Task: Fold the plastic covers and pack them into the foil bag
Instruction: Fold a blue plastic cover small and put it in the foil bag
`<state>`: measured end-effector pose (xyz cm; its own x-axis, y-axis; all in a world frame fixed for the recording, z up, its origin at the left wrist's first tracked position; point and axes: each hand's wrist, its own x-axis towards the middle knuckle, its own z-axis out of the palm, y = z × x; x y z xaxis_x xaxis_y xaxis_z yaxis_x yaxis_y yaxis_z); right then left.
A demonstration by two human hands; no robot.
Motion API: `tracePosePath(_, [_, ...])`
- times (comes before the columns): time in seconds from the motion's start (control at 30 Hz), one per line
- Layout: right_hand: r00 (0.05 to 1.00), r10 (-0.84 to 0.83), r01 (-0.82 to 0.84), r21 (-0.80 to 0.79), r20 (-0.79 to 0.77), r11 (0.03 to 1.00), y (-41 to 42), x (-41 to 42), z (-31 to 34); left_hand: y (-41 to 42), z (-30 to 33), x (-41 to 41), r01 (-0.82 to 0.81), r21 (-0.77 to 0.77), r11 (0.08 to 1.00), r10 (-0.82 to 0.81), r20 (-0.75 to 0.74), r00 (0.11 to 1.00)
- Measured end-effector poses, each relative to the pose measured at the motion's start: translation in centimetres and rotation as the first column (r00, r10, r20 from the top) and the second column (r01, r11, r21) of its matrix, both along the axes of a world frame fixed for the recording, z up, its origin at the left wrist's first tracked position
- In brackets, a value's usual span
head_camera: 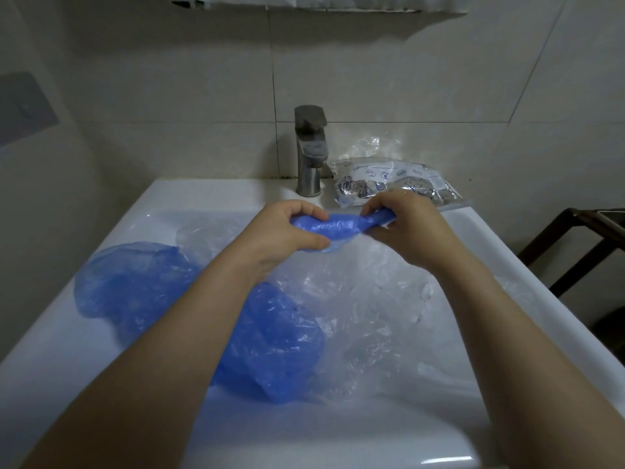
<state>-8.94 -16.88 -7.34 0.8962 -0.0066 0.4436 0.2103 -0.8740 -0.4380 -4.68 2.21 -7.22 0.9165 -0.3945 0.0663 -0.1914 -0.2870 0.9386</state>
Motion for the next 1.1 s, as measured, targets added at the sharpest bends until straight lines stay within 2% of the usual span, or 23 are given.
tracePosePath(0.07, [0.998,-0.028,0.028,-0.003,0.053,1.000,0.0,0.0,0.1,0.0,0.1,-0.1,0.001,0.036,0.999,-0.002,0.032,0.999])
tracePosePath(0.13, [0.999,-0.048,0.047,0.058,0.024,0.997,0.0,0.0,0.1,0.1,0.1,-0.1,0.010,0.100,0.995,-0.018,0.082,0.996])
tracePosePath(0.3, [0.977,-0.012,0.081,0.318,-0.215,0.944,-0.5,-0.1,-0.1,0.2,0.0,-0.1,0.013,0.266,0.964,-0.084,0.260,0.962])
tracePosePath(0.4, [0.949,0.018,0.118,0.409,-0.314,0.905,-1.3,-0.3,0.0,0.3,-0.1,0.1,0.017,0.266,0.964,-0.108,0.331,0.938])
tracePosePath(0.5, [0.930,0.028,0.090,0.303,-0.365,0.949,-1.5,-0.5,0.0,0.5,-0.3,0.3,-0.012,0.301,0.954,-0.095,0.337,0.937])
tracePosePath(0.57, [0.933,-0.008,0.036,0.071,-0.361,0.997,-1.2,-0.6,-0.1,0.6,-0.5,0.6,-0.044,0.345,0.937,-0.091,0.367,0.926])
tracePosePath(0.63, [0.958,-0.040,0.014,-0.090,-0.285,0.996,0.2,-0.6,0.0,0.7,-0.6,0.7,-0.070,0.393,0.917,-0.099,0.393,0.914])
tracePosePath(0.73, [0.990,-0.050,0.024,-0.203,-0.129,0.979,3.1,-0.2,-0.5,0.4,-0.3,0.3,-0.050,0.433,0.900,-0.150,0.414,0.898])
tracePosePath(0.8, [0.994,-0.015,-0.013,-0.262,-0.105,0.965,4.1,0.1,-1.0,0.2,0.0,0.0,-0.046,0.426,0.904,-0.158,0.431,0.888])
tracePosePath(0.93, [0.995,0.058,-0.071,-0.160,-0.084,0.985,3.5,-0.1,-0.5,0.9,0.9,-0.1,-0.037,0.328,0.944,-0.104,0.402,0.910])
tracePosePath(1.1, [0.982,0.105,-0.109,-0.016,-0.160,0.994,3.0,-0.6,0.4,1.8,1.5,0.2,-0.060,0.109,0.992,0.031,0.250,0.968])
